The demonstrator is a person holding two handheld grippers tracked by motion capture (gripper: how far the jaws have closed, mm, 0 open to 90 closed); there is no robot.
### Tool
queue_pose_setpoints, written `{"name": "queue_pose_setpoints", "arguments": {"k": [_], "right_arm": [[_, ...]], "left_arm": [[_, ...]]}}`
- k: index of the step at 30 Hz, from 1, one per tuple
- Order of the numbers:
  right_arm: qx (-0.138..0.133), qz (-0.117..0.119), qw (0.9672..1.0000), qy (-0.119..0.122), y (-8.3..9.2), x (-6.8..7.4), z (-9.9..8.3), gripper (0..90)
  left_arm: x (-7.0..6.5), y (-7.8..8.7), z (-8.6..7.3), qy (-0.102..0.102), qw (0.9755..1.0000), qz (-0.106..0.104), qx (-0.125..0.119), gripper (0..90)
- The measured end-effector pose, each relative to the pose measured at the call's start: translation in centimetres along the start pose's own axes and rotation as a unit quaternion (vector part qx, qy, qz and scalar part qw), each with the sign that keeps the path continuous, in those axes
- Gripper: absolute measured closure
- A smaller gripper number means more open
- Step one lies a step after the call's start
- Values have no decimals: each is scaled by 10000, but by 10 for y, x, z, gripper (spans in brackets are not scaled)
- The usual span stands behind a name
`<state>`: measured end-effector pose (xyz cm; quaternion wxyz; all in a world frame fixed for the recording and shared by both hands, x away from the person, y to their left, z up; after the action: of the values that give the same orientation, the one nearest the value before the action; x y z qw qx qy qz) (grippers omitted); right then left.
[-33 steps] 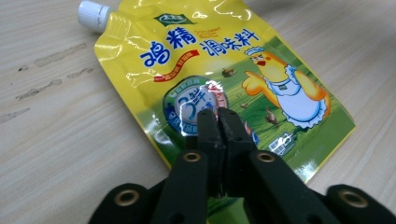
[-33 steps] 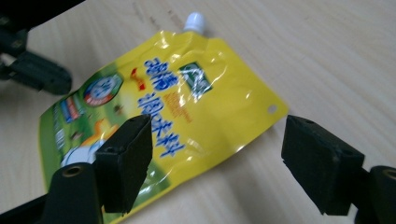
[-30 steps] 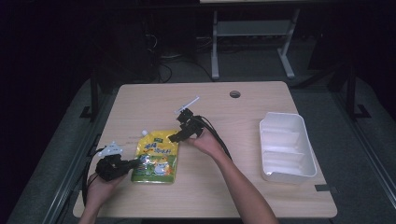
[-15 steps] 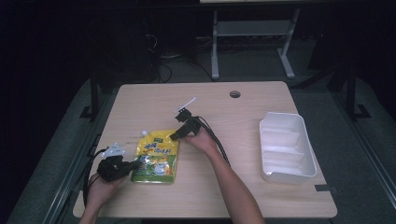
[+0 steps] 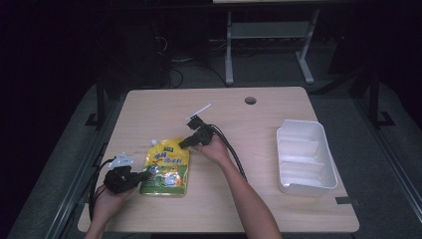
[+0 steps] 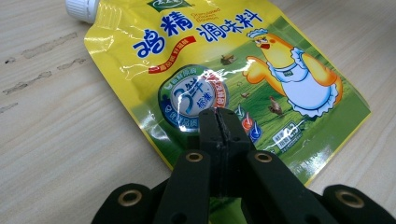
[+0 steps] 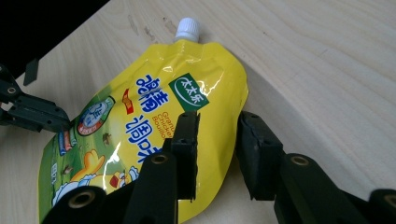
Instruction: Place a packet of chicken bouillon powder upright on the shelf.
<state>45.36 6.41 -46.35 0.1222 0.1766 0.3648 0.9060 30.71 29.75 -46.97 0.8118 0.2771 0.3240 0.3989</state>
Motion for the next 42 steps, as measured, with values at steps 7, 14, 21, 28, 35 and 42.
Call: {"name": "queue_pose_setpoints", "arguments": {"k": [7, 14, 21, 28, 35, 42], "right_arm": [[166, 61, 9998, -49, -15, 1, -6, 761], [104, 47, 9999, 13, -13, 2, -6, 892], [-241, 78, 9995, 168, 3, 11, 1, 895], [-530, 95, 9977, 403, 24, 23, 11, 896], [-776, 94, 9943, 720, 45, 41, 20, 896], [-987, 162, 9892, 1071, 65, 60, 27, 896]], "left_arm": [[0, 0, 0, 1, 10000, -10, 2, 895], [3, 3, 1, 129, 9999, -79, -56, 817], [14, 14, 3, 604, 9968, -247, -462, 608], [18, 19, 4, 867, 9927, -383, -745, 395], [17, 18, 4, 931, 9897, -765, -772, 282], [11, 14, 4, 843, 9887, -1057, -654, 283]]}}
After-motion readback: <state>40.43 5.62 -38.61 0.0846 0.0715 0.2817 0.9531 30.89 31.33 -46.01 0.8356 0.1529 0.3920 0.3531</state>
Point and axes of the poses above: each handheld gripper's, and its own axes: y roughly backward along the jaws, z roughly out of its top, x roughly to its left, the point moved 3 cm from there along -y, roughly forward along the jaws, and after that the axes turned 15 degrees about y, right-handed, at the moved point
